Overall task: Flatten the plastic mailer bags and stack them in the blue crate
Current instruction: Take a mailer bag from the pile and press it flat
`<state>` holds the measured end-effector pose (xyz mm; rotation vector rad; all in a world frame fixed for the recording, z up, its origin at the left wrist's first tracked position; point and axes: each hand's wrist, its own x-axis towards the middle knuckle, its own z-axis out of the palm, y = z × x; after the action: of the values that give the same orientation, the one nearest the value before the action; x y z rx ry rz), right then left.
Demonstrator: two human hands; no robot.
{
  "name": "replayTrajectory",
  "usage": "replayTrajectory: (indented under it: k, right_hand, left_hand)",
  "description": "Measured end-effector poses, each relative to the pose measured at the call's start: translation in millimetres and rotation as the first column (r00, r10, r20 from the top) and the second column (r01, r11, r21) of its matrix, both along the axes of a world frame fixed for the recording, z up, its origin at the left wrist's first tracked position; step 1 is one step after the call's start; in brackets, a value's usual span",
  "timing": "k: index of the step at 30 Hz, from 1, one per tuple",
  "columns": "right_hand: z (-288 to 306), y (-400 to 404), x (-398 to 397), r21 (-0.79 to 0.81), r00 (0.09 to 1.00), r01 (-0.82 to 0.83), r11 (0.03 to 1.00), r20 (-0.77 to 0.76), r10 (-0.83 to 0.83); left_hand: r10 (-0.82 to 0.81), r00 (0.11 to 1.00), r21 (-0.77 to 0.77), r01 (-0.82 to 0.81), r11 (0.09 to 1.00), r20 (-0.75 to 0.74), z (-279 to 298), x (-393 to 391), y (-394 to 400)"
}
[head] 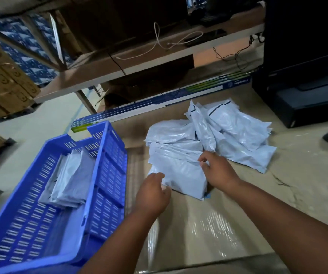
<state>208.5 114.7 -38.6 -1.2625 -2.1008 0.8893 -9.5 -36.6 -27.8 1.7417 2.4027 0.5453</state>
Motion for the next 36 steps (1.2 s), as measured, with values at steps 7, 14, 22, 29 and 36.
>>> replayTrajectory:
  k: [7,14,22,29,36]
  right_hand:
    - [-2,-6,-2,-0.125,0.99,0.116,0.985,-0.068,-0.125]
    - [2,-15,-19,-0.495,0.979,0.129,0.859,-0.073,-0.189]
    - [12,16,-74,-0.648,0.955,0.016,0.761,-0.216,-0.204]
    - [14,-6,-59,-0.359,0.996,-0.003,0.933,-0.086,-0.03]
    - [-20,-47,42,0.0,0.973,0.009,1.0,0.23,-0.009]
  left_hand:
    - [-0.454,0.81,-0.195,0.41,0.891,-0.37,3,5,34]
    - [-0.478,0.724,-0.307,0.369,0.877,-0.497,13,-6,60]
    - [-0.287,0.931,-0.222,0.238,0.946,-0.225,8,-26,18]
    - [-0.341,0.939,-0.136,0.344,0.929,0.044,-3,-8,12]
    - [-0.446,0.891,-0.133,0.453,0.881,0.086,-23,70,21]
